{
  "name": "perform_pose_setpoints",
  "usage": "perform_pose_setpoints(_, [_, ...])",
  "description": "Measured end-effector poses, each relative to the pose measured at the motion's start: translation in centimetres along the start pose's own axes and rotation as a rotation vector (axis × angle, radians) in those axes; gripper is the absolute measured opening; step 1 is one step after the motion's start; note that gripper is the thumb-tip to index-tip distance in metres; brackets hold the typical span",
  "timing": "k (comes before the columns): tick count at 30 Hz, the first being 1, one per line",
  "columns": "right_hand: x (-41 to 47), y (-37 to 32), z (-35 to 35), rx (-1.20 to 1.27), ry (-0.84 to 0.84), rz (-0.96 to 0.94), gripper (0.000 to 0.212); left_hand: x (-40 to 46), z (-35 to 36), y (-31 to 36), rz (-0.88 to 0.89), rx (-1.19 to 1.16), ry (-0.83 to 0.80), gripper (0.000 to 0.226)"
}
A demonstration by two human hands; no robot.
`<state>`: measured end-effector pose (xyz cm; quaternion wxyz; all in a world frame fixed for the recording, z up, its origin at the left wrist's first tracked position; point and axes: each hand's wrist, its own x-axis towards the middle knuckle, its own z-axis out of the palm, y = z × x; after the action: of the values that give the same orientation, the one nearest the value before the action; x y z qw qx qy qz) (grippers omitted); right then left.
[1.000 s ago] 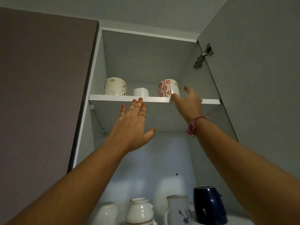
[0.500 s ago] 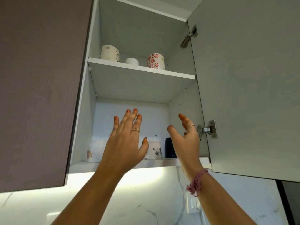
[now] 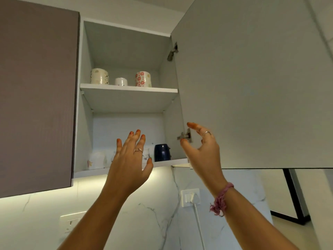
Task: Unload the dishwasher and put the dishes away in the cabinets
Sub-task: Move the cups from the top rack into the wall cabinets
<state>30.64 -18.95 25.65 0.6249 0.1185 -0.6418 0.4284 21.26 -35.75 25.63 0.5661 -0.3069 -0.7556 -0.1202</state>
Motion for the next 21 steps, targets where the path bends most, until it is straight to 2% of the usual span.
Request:
perform_pose_setpoints(6, [-2.1,-3.7,-8.1,-0.199,-0.104,-0.097,0.042,-1.7,-3.9,8.3,-0.056,-0.025,-0.064,0.070])
perform_pose_setpoints(12, [-4.6,-7.1,-15.5,-0.366,-0.046,-0.129,0.053,-4.9,-6.6,15.0,-0.033,0.032,-0.154,0.066])
perform_pose_setpoints(17, [-3.4,-7.4,-20.1,-0.511,0.090,-0.054,0.066,-6.3,-9.5,16.9,-0.043,0.050,-0.215,0.068])
perform_pose_setpoints(21, [-1.9,-5.6,-22.7,-0.608,0.181,0.164,0.079,-7.3,-12.3,16.8,-0.048,0.048,-0.205,0.070])
